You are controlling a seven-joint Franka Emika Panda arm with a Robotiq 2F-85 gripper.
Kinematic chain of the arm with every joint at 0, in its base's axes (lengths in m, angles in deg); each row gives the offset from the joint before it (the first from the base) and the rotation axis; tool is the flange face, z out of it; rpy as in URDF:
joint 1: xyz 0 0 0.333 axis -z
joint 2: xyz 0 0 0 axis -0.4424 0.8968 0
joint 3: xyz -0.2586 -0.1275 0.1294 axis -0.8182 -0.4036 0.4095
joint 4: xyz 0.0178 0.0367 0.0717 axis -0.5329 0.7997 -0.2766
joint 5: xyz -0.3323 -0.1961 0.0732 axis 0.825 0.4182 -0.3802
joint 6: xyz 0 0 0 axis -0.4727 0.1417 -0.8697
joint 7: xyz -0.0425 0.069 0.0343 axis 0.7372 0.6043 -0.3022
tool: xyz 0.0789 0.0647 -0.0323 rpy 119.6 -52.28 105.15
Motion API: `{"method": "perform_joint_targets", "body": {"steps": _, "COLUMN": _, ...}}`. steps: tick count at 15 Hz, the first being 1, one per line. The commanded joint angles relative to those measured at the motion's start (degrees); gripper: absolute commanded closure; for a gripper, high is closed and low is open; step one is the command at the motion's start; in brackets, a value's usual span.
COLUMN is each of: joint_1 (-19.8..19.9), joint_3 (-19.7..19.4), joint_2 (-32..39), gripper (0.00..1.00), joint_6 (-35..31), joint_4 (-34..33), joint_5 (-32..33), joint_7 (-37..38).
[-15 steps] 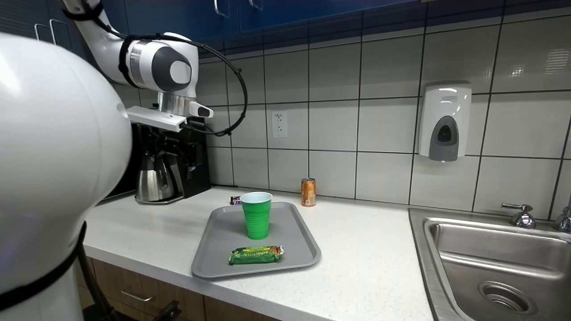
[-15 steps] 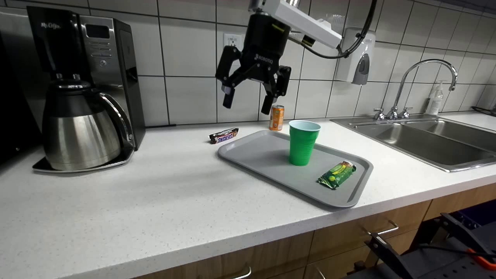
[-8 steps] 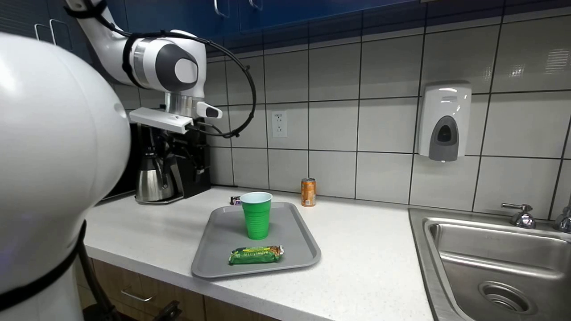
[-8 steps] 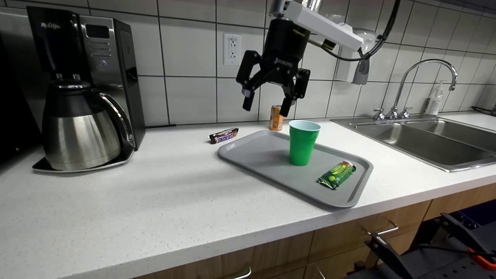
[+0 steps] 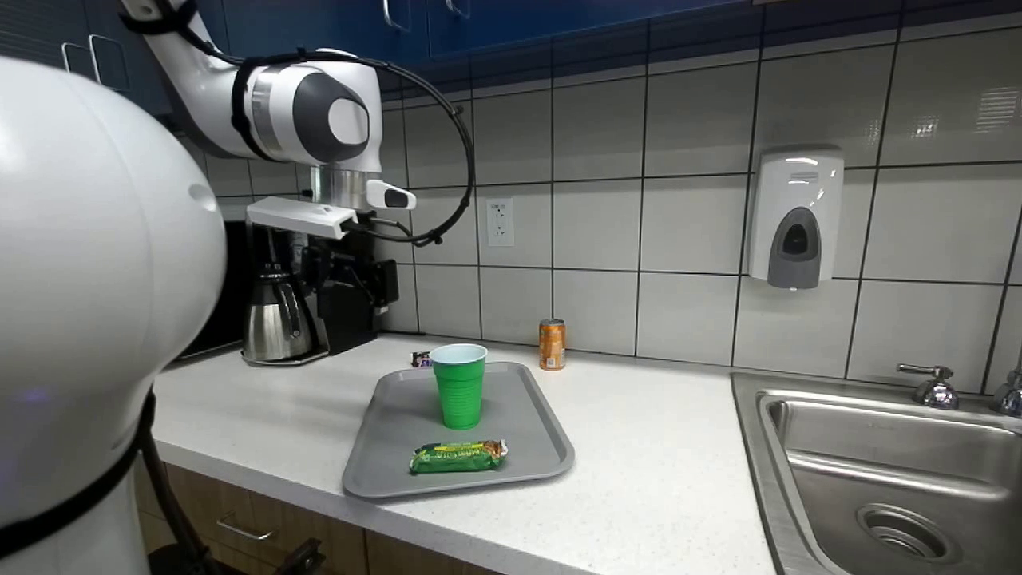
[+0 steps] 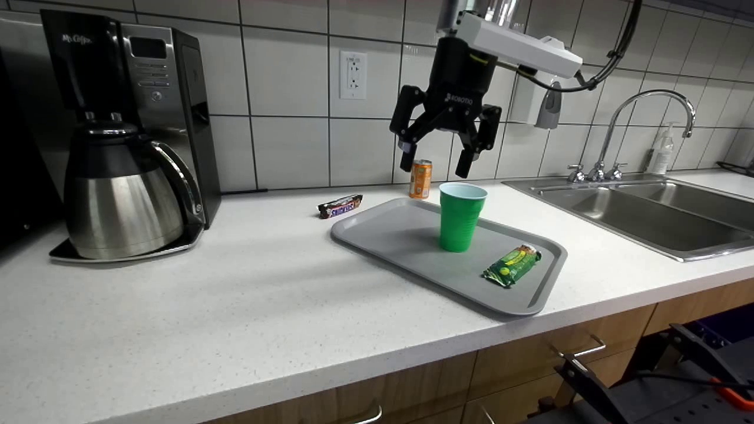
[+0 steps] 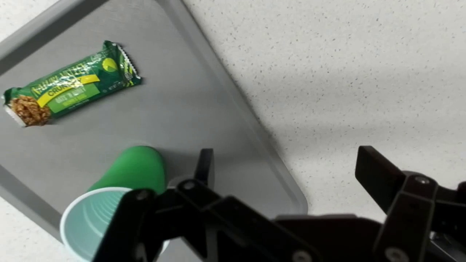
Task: Remove the chocolate bars from the tray
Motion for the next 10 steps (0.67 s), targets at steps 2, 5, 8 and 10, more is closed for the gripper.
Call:
{"method": "perform_joint_targets", "body": {"steps": 2, "joint_1": 1.99, "joint_3": 0.41, "joint_2": -4.13, "gripper": 0.0, "joint_6": -0.81, "joint_4": 3.42, "joint_5": 4.1, "joint_7": 5.28}}
{"method": "perform_joint_targets", "body": {"steps": 5, "joint_1": 2.85, "joint_3": 0.23, "joint_2": -5.4, "gripper": 0.0, "joint_6": -0.57, "joint_4": 4.88, "joint_5": 5.27, "joint_7": 6.77}}
{"method": "perform_joint_targets", "body": {"steps": 8, "joint_1": 4.13, "joint_3": 0.13, "joint_2": -6.38, "gripper": 0.0, "joint_6": -0.81, "joint_4": 6.48, "joint_5": 6.96, "joint_7": 8.78}}
{"method": "perform_joint_targets", "body": {"steps": 10, "joint_1": 5.43, "joint_3": 0.27, "joint_2": -6.98, "gripper": 0.0, "joint_6": -1.31, "joint_4": 7.55, "joint_5": 9.11, "joint_7": 10.82}}
